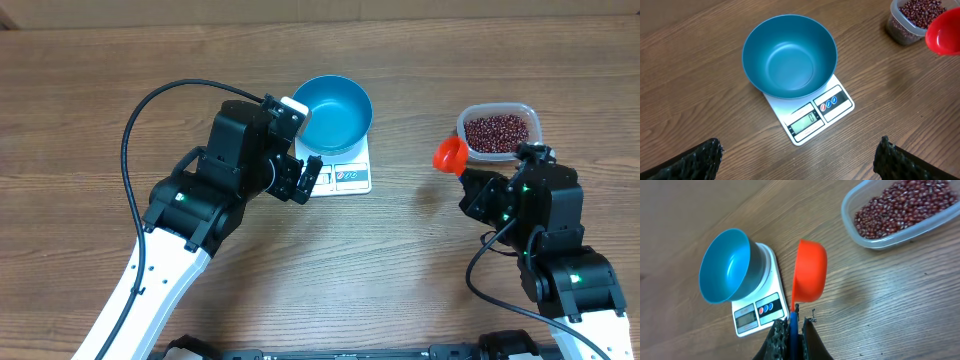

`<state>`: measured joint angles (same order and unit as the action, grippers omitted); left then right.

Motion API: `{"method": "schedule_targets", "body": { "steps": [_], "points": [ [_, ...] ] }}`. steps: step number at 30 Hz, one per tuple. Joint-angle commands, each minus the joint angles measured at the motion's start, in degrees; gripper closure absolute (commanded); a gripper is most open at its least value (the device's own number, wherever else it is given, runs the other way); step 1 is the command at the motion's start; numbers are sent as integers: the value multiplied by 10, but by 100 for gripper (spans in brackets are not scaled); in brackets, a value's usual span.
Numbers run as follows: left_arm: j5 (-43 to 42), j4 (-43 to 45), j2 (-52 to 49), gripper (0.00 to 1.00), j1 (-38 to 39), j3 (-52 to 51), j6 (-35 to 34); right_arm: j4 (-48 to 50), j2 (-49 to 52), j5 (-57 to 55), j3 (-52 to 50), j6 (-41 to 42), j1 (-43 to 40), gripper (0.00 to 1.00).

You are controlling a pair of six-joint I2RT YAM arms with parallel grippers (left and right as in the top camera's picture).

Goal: Scoop item into bowl and weigh 150g on scale
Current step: 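Lower the red scoop with the right gripper into the bean tub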

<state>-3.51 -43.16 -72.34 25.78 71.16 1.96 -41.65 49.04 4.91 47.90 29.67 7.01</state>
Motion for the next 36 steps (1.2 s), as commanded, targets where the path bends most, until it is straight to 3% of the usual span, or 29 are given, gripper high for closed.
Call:
{"method": "schedule_targets", "body": {
  "steps": [1, 10, 15, 23, 30, 36],
  "points": [
    [-10, -1, -4, 0, -2, -7, 10, -7, 1, 30, 21, -74, 0, 96],
    [-10, -1, -4, 0, -2, -7, 10, -98, 57, -12, 128, -129, 0, 96],
    [-10, -1, -4, 0, -2, -7, 10, -173, 155, -31, 236, -183, 0, 96],
    [-10, -1, -4, 0, -2, -7, 10, -233, 285, -140, 352, -182, -11, 96],
    [-10, -1, -4, 0, -2, -7, 10, -221, 330, -168, 376, -200, -89, 96],
    [-10, -1, -4, 0, -2, -7, 10, -178, 355, -166, 376, -279, -146, 96]
  ]
}}
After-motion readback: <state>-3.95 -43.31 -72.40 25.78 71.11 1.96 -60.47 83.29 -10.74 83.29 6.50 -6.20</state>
